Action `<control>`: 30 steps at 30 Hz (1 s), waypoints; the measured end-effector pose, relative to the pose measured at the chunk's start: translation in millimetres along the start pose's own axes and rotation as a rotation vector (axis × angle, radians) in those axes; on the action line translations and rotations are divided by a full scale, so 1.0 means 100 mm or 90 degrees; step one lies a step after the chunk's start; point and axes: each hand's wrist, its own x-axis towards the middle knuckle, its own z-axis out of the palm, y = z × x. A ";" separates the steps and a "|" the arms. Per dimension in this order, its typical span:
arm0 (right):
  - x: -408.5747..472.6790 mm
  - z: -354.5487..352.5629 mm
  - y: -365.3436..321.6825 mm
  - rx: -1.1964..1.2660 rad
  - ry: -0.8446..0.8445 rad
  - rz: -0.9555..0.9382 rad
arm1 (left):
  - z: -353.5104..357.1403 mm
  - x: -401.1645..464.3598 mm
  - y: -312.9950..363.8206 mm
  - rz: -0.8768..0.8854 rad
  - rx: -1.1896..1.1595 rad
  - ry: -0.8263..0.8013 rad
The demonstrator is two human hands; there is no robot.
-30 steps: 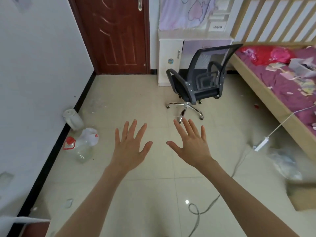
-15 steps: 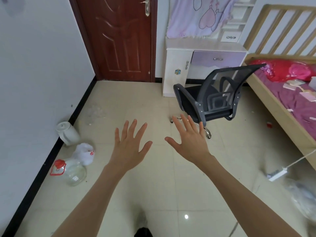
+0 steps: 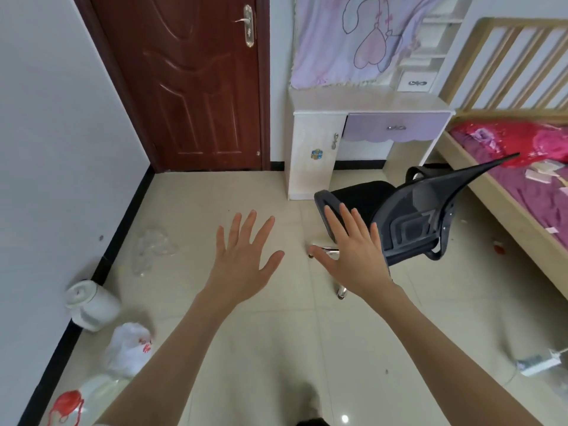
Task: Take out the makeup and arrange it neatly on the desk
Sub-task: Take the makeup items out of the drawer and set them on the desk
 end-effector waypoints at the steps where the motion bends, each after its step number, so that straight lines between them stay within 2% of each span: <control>1: 0.18 0.03 0.04 0.002 -0.004 0.001 | 0.04 0.19 -0.02 0.002 -0.002 -0.003; 17: 3.31 0.23 0.89 0.006 -0.044 -0.007 | 0.41 3.44 -0.19 0.002 0.008 -0.009; 24: 4.66 0.56 1.04 -0.002 -0.037 0.035 | 0.67 4.90 -0.59 0.045 0.013 -0.029; 30: 5.78 0.71 1.14 0.006 -0.025 0.099 | 0.63 6.16 -0.92 0.128 0.011 -0.045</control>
